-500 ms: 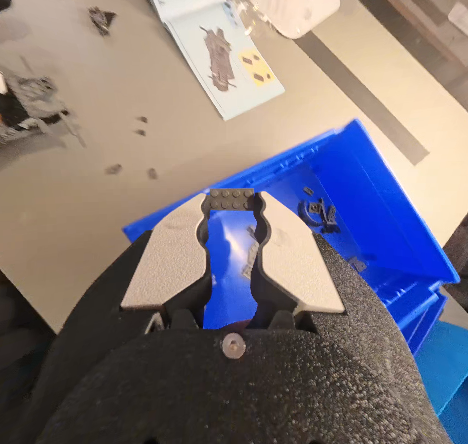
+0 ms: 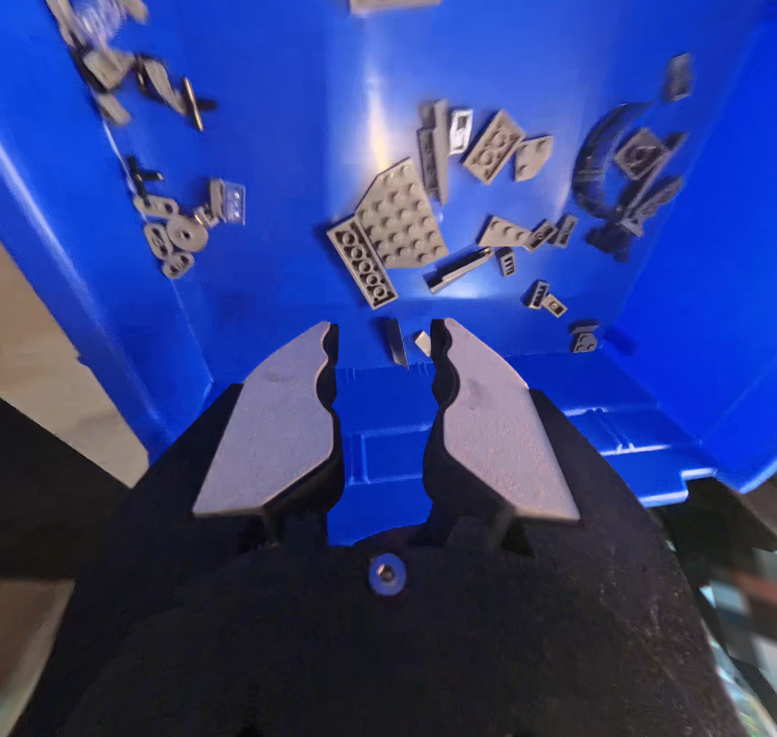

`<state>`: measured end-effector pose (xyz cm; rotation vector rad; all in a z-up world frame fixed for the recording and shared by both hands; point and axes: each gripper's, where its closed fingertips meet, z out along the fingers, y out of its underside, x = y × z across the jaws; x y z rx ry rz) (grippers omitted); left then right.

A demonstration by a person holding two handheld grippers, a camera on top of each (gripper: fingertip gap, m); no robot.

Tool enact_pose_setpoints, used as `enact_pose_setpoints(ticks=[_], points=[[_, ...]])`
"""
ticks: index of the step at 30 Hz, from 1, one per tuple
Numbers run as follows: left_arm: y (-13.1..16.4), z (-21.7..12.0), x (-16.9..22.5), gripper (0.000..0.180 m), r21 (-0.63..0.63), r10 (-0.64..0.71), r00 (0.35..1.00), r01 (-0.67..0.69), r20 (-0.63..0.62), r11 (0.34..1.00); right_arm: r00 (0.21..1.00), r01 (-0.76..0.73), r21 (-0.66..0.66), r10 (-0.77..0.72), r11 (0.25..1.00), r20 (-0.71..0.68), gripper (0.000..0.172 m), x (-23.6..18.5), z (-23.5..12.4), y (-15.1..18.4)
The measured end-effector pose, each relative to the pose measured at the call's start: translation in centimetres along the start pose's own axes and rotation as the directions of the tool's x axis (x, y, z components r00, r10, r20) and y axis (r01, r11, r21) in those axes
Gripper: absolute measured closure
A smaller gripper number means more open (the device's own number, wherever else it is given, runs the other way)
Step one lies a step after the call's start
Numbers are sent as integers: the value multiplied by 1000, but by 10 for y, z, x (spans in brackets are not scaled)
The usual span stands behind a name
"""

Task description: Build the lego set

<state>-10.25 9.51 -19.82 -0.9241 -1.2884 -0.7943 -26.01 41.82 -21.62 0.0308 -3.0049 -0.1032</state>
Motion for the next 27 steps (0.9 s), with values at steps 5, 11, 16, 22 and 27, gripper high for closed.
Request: enact_pose_setpoints(ticks=[5, 11, 16, 22, 27], points=[[-1, -2, 0, 146, 18, 2, 1000, -2, -1, 1000, 993, 105, -112, -98, 988, 72, 129, -2, 22, -1], [-2, -4, 0, 146, 39, 8, 1000, -8, 3, 999, 986, 152, -200, -136, 968, 94, 134, -7, 38, 4], [-4, -5, 0, 146, 50, 7, 1000, -7, 4, 999, 991, 113, -181, -97, 977, 94, 154, -10, 37, 2], [-4, -8, 1, 146, 54, 4, 1000, -4, 3, 999, 998, -27, -49, 29, 998, 51, 155, -5, 11, -3], [-7, -21, -5, 146, 67, -1, 998, -3, 55, 998, 987, -155, 190, 159, 969, -9, 155, -7, -65, -34]])
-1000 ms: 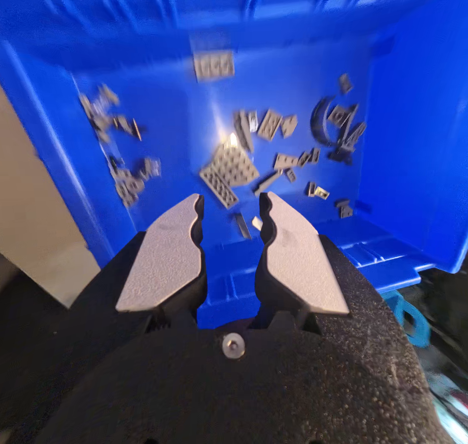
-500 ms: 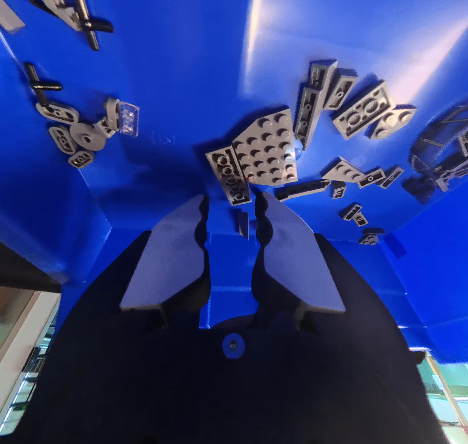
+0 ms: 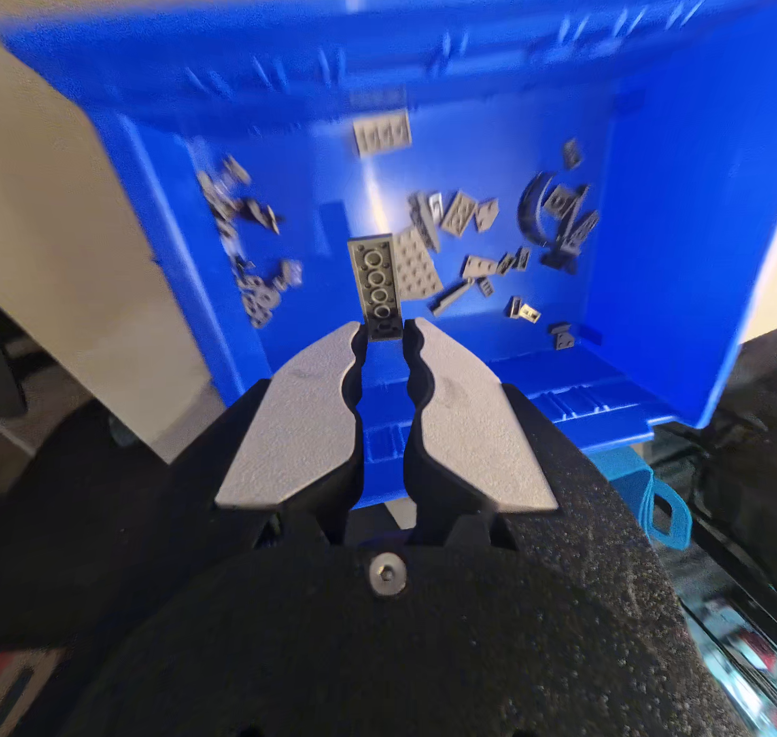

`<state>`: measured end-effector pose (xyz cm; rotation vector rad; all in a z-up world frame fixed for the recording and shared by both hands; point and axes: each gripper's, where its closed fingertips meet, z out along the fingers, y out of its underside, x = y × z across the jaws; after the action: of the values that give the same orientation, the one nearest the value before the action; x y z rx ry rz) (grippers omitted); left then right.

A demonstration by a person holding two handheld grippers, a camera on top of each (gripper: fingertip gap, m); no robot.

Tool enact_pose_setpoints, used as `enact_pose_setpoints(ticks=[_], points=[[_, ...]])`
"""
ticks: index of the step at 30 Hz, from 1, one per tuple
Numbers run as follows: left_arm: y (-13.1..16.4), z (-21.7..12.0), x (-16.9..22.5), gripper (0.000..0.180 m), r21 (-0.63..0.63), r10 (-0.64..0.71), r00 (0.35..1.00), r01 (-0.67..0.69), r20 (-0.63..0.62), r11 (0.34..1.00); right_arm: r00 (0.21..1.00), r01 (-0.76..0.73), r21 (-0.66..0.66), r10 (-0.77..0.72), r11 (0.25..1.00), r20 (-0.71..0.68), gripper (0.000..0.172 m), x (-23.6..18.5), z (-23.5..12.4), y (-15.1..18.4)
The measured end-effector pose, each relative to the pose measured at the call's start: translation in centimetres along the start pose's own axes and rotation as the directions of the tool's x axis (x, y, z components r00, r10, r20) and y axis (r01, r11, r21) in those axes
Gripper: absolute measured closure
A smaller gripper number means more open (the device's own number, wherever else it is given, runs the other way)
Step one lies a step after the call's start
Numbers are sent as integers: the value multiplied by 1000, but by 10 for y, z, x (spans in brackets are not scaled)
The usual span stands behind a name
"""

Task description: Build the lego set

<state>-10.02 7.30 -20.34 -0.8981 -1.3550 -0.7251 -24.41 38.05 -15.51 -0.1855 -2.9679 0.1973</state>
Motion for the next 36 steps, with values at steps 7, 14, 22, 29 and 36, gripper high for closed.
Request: enact_pose_setpoints(ticks=[7, 14, 22, 29, 36], points=[[-16, -26, -3, 146, 56, 8, 1000, -10, 26, 998, 1000, -19, 269, 13, 963, 24, 155, -57, -39, -139], [-23, -67, -3, 146, 133, 35, 998, -42, 59, 990, 998, -61, 510, 40, 858, 53, 155, -113, -14, -276], [-23, -118, -7, 146, 188, 41, 994, -59, 99, 980, 987, -158, 598, 124, 786, 98, 145, -131, -6, -292], [-20, -124, -5, 146, 153, 56, 995, -69, 84, 986, 955, -296, 472, 254, 830, 151, 145, -157, 51, -259], [-16, -118, -3, 146, 112, 81, 993, -90, 81, 990, 922, -386, 442, 326, 810, 209, 144, -191, 88, -271]])
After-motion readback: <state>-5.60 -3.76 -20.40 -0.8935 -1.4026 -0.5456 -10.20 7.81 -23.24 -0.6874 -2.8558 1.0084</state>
